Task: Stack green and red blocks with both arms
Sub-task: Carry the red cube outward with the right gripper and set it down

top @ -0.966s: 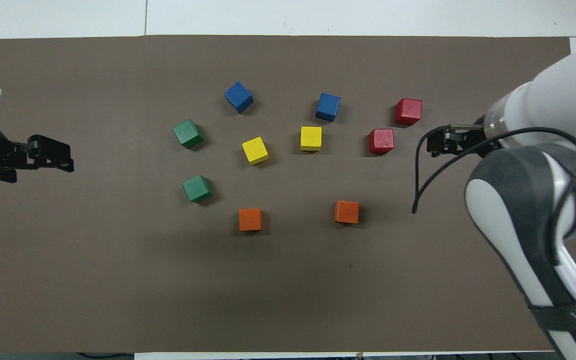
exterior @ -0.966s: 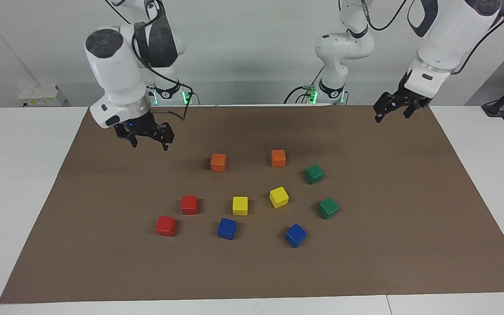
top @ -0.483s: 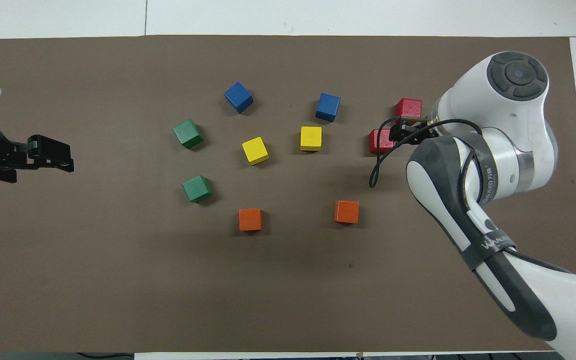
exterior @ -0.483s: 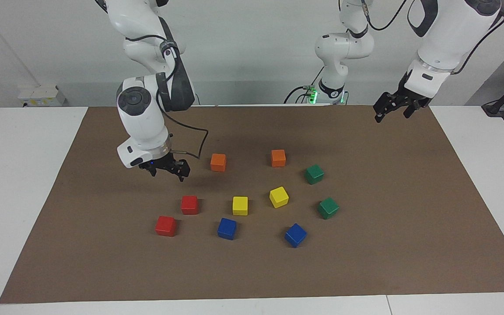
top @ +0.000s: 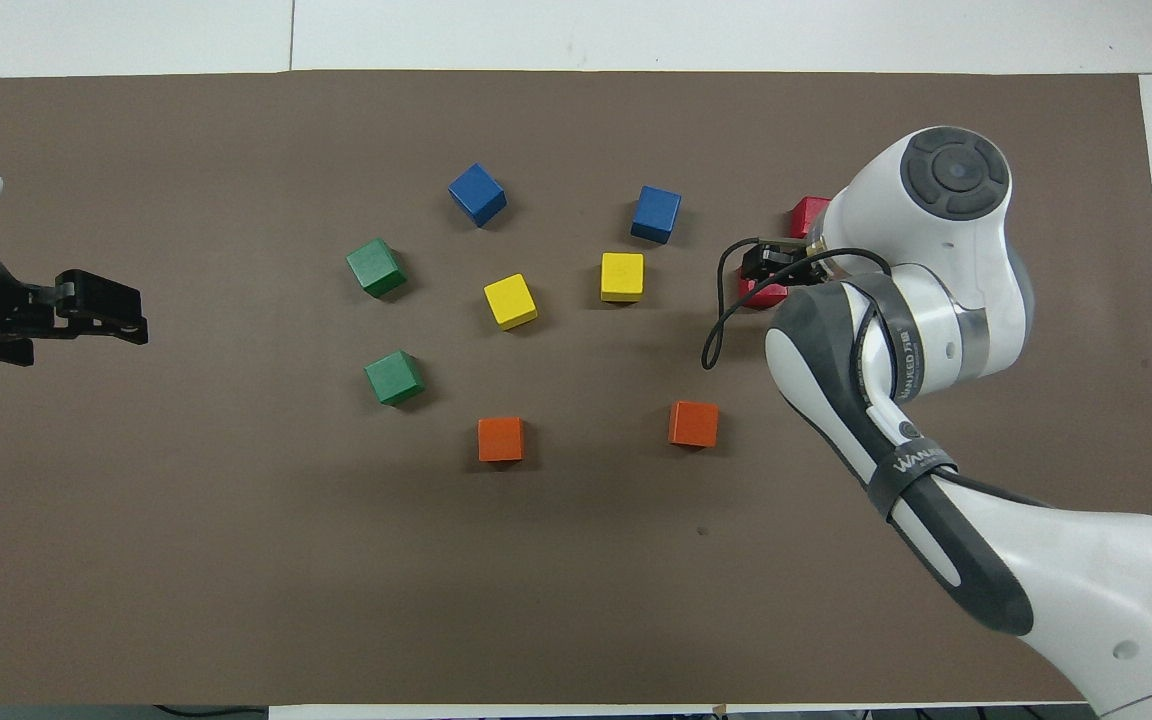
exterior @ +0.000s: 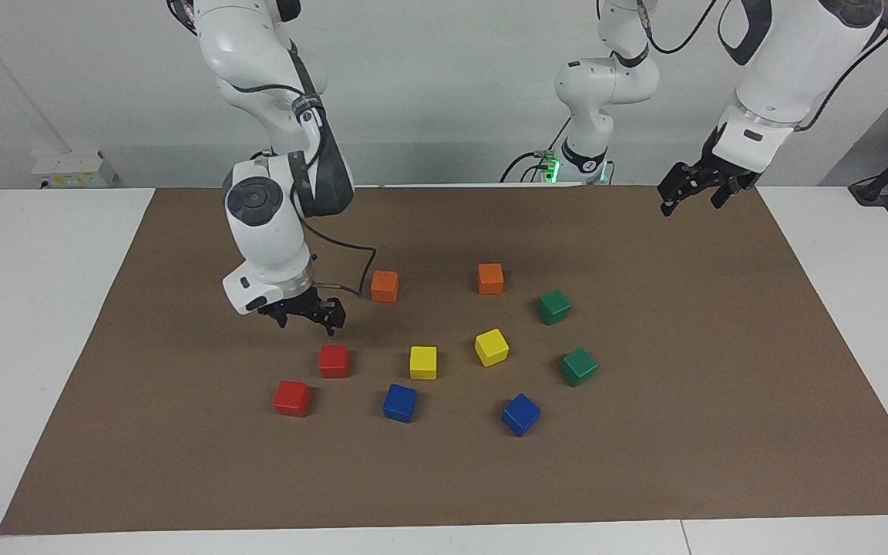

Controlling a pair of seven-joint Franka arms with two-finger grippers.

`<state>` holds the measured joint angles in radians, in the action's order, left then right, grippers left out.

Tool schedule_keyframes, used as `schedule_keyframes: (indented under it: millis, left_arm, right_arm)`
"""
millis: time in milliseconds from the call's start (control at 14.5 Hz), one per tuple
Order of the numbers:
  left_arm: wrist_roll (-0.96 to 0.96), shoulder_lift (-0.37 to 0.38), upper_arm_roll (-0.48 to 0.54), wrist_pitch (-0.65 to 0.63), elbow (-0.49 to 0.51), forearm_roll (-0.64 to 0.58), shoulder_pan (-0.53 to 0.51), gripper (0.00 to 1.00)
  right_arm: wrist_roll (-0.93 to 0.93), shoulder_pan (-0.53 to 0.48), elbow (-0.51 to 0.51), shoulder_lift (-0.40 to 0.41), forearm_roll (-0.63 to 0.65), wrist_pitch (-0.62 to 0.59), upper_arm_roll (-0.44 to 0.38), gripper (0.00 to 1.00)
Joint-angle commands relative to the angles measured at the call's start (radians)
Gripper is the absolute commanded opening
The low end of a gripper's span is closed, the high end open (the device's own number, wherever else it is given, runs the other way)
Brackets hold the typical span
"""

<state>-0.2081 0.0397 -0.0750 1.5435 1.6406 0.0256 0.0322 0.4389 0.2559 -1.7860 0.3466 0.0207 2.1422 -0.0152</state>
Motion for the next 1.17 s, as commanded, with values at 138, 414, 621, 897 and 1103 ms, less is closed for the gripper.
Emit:
schedule_keyframes:
  millis: [138, 414, 621, 897, 1103]
  left_arm:
    - [0.004, 0.011, -0.006, -0.002, 0.002, -0.001, -0.012, 1.00]
    - [0.006, 0.011, -0.006, -0.002, 0.002, -0.001, -0.012, 1.00]
    - [0.004, 0.011, -0.006, -0.002, 0.002, -0.001, -0.012, 1.00]
    - [0.004, 0.011, -0.006, -0.002, 0.002, -0.001, -0.012, 1.00]
    - [0.004, 0.011, -0.006, -0.002, 0.002, -0.001, -0.012, 1.00]
  right_arm:
    - [-0.011, 0.011, -0.001, 0.038, 0.018, 0.056, 0.000, 1.00]
    - [-0.020, 0.013, 0.002, 0.060, 0.025, 0.096, 0.000, 1.00]
    - [-0.023, 0.009, 0.008, 0.071, 0.030, 0.120, 0.000, 1.00]
    - [-0.023, 0.009, 0.020, 0.090, 0.031, 0.136, 0.000, 1.00]
    - [-0.025, 0.011, 0.020, 0.113, 0.041, 0.169, 0.000, 1.00]
